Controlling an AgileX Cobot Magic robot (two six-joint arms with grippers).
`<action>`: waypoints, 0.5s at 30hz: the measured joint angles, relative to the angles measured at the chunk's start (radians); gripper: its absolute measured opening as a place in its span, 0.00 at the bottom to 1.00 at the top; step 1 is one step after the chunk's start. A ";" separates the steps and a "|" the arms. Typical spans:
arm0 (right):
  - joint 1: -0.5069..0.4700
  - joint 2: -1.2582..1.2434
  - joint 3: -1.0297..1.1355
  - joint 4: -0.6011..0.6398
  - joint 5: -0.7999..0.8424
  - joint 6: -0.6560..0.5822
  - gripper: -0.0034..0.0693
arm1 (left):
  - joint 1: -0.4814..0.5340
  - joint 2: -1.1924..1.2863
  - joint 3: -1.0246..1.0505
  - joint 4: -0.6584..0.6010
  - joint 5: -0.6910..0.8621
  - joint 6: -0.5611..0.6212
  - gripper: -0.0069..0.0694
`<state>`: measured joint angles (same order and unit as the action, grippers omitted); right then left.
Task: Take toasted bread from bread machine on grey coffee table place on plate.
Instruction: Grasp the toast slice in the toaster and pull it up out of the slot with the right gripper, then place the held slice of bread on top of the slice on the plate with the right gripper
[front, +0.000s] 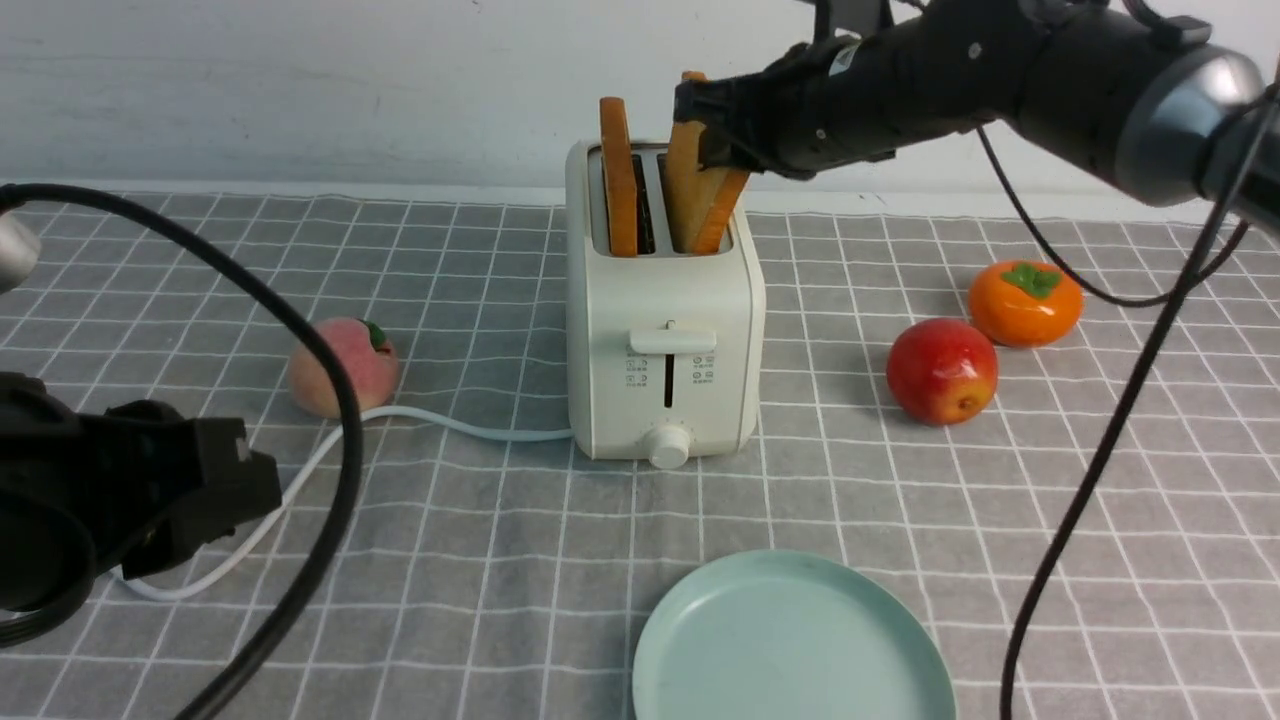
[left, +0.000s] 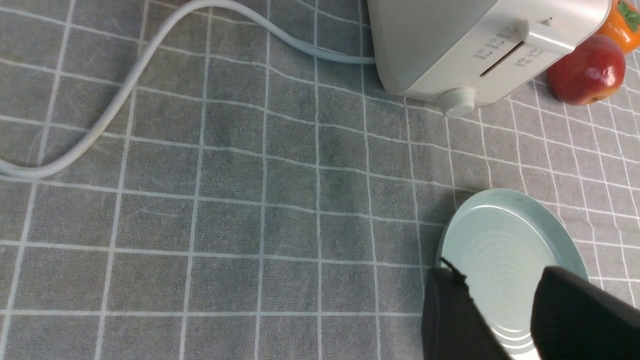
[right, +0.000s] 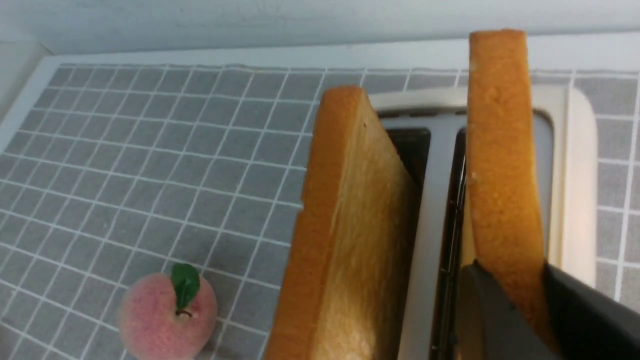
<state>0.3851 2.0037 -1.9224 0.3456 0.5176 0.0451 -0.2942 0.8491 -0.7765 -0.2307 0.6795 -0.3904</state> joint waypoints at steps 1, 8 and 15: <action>-0.005 -0.022 0.000 0.000 0.000 0.000 0.17 | 0.000 0.000 0.000 0.000 0.000 0.000 0.40; -0.097 -0.251 -0.001 -0.079 0.129 -0.002 0.17 | 0.000 0.000 0.000 0.000 0.000 0.000 0.40; -0.155 -0.372 0.011 -0.193 0.634 -0.002 0.17 | 0.000 0.000 0.000 -0.012 0.000 0.001 0.40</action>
<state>0.2302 1.6319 -1.9115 0.1528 1.1518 0.0433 -0.2942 0.8491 -0.7765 -0.2427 0.6795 -0.3894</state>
